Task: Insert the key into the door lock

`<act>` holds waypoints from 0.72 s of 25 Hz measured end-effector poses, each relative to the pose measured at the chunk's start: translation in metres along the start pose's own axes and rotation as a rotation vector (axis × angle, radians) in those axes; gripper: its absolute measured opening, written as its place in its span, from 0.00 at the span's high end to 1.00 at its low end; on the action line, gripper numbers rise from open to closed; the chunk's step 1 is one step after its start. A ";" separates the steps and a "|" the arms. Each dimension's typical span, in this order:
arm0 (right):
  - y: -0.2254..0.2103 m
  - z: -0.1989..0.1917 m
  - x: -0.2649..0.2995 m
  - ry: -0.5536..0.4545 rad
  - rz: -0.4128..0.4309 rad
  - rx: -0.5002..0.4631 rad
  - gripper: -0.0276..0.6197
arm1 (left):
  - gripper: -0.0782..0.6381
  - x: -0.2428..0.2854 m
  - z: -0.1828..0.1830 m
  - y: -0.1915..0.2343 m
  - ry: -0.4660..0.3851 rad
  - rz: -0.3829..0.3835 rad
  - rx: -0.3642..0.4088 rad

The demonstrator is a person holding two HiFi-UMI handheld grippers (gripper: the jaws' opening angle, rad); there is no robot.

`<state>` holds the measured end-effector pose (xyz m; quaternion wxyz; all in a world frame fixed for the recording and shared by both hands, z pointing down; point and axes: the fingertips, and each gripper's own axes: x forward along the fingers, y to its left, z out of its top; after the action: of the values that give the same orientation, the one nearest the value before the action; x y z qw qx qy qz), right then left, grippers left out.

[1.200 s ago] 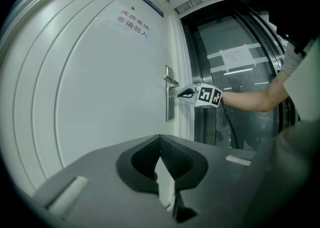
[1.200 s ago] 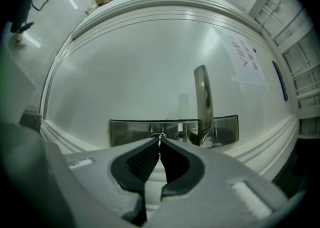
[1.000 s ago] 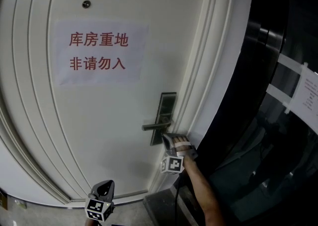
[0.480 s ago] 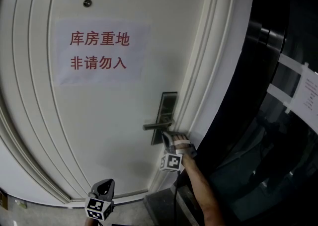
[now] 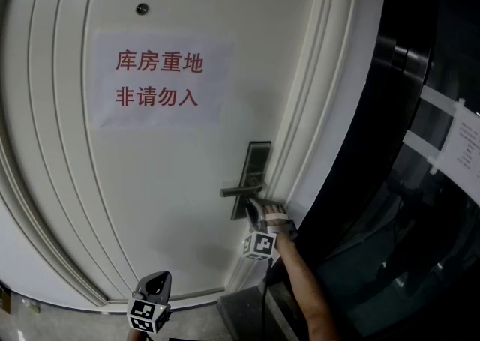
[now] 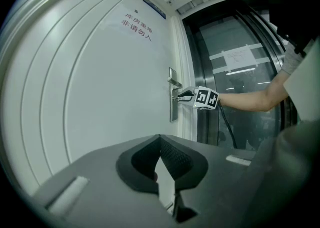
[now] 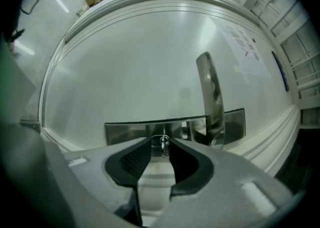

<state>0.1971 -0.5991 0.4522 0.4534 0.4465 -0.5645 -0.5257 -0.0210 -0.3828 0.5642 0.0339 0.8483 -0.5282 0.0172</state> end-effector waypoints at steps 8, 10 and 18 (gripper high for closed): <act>0.000 -0.002 0.002 -0.008 -0.020 0.046 0.58 | 0.89 -0.009 0.002 0.001 0.000 0.002 0.005; -0.001 -0.001 -0.002 0.000 -0.021 0.048 0.58 | 0.89 -0.010 0.003 0.003 0.000 0.000 0.006; -0.013 -0.004 -0.028 0.005 -0.070 0.138 0.76 | 0.89 -0.009 0.006 0.000 -0.007 -0.028 0.010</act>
<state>0.2072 -0.5731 0.4384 0.4044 0.4975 -0.5823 -0.4999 -0.0253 -0.3751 0.5581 0.0279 0.8559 -0.5161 0.0165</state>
